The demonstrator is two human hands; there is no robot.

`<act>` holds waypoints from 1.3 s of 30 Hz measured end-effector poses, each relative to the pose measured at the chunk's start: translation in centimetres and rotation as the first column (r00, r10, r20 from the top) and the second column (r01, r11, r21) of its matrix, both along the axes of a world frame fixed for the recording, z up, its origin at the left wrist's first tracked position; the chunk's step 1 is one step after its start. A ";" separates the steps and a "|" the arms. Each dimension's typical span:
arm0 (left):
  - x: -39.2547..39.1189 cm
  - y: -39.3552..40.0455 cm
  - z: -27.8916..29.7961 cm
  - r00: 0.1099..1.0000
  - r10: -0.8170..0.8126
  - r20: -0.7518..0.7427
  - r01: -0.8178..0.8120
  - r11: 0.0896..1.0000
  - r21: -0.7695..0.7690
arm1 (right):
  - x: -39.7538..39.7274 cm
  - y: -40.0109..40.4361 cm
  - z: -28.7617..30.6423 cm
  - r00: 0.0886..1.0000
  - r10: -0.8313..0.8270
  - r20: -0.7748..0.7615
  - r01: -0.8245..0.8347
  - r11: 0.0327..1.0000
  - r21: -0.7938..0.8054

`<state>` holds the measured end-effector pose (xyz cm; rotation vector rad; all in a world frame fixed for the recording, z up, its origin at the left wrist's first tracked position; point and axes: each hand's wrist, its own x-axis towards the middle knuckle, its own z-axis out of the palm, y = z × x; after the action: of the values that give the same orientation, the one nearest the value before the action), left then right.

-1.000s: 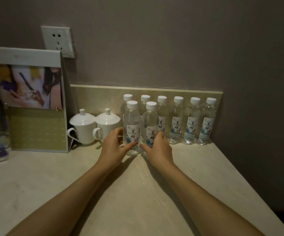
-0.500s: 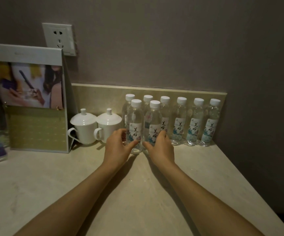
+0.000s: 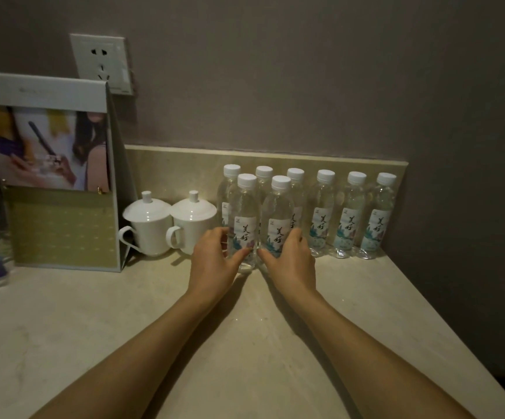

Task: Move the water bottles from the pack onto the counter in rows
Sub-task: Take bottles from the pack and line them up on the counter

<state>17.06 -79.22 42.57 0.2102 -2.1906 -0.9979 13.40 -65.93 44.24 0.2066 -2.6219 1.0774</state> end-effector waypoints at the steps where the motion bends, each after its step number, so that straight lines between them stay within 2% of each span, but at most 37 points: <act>1: -0.1 0.1 0.0 1.000 0.001 0.000 -0.001 1.000 0.000 | 0.0 0.1 -0.1 1.000 -0.001 -0.004 0.001 1.000 0.003; 12: -0.8 0.2 -0.2 1.000 -0.002 0.018 0.002 1.000 -0.018 | -0.6 0.2 -0.1 0.998 0.047 0.043 -0.050 0.996 0.072; 23: -0.7 -0.1 0.0 0.998 -0.047 0.031 0.047 0.999 -0.005 | -0.5 0.9 0.0 0.990 0.126 0.058 -0.127 0.992 0.013; 39: -0.4 -0.1 0.0 0.997 -0.068 0.029 0.068 0.998 -0.007 | 0.1 0.6 0.0 0.999 0.036 0.034 -0.037 0.999 0.013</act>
<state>16.63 -79.36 42.58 0.1477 -2.2404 -1.0288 13.53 -65.36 44.26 0.2421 -2.6659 1.0845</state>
